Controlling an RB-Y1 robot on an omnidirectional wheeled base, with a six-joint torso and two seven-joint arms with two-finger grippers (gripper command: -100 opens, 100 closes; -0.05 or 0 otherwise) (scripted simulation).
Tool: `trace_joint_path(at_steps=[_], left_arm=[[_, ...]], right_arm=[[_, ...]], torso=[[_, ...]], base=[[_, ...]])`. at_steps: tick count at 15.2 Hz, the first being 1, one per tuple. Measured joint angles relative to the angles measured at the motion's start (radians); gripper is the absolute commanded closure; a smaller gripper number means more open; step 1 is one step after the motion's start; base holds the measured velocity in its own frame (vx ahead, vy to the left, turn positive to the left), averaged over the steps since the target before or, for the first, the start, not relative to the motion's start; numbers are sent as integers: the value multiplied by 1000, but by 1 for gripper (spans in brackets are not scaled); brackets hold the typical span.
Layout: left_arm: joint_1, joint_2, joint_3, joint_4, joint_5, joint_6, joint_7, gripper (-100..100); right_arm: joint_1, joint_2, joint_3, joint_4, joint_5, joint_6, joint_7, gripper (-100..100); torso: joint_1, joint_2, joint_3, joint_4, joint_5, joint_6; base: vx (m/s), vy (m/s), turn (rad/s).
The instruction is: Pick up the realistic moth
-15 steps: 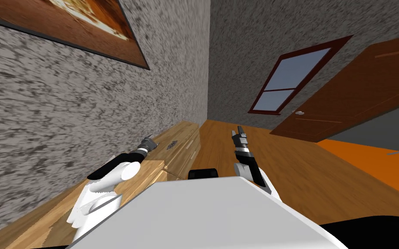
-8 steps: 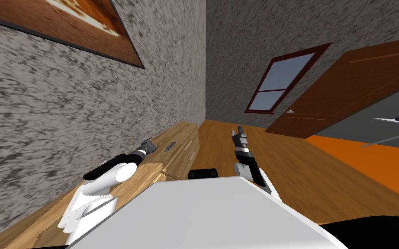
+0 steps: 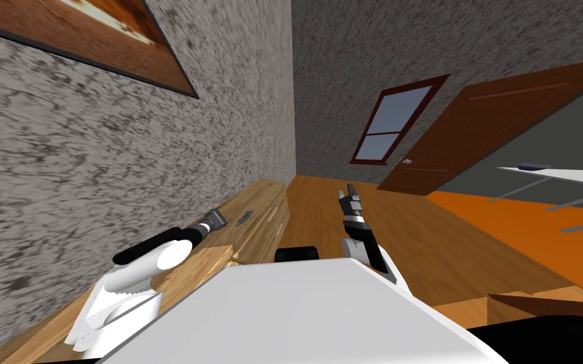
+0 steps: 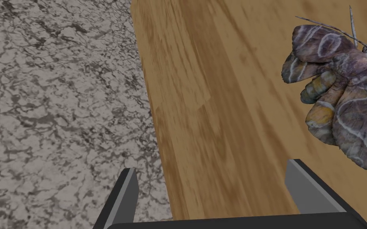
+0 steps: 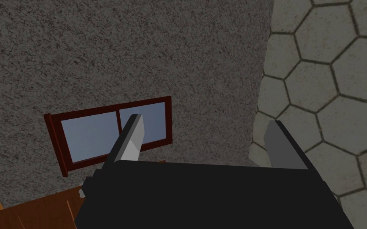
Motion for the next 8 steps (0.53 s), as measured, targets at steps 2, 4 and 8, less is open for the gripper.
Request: trace_joint_path(at_steps=[2, 4, 8], left_arm=[[3, -1, 6, 2, 8, 35, 2, -100], [12, 1, 23, 5, 28, 71, 9, -100], [13, 8, 44, 17, 51, 143, 23, -100]], right_arm=[[0, 0, 0, 0, 0, 0, 0, 0], [0, 0, 0, 0, 0, 0, 0, 0], [0, 0, 0, 0, 0, 0, 0, 0]], torso=[[0, 0, 0, 0, 0, -1], [-1, 0, 0, 0, 0, 0], [0, 0, 0, 0, 0, 0]], base=[[11, 10, -57], [16, 14, -137], [16, 12, -95]])
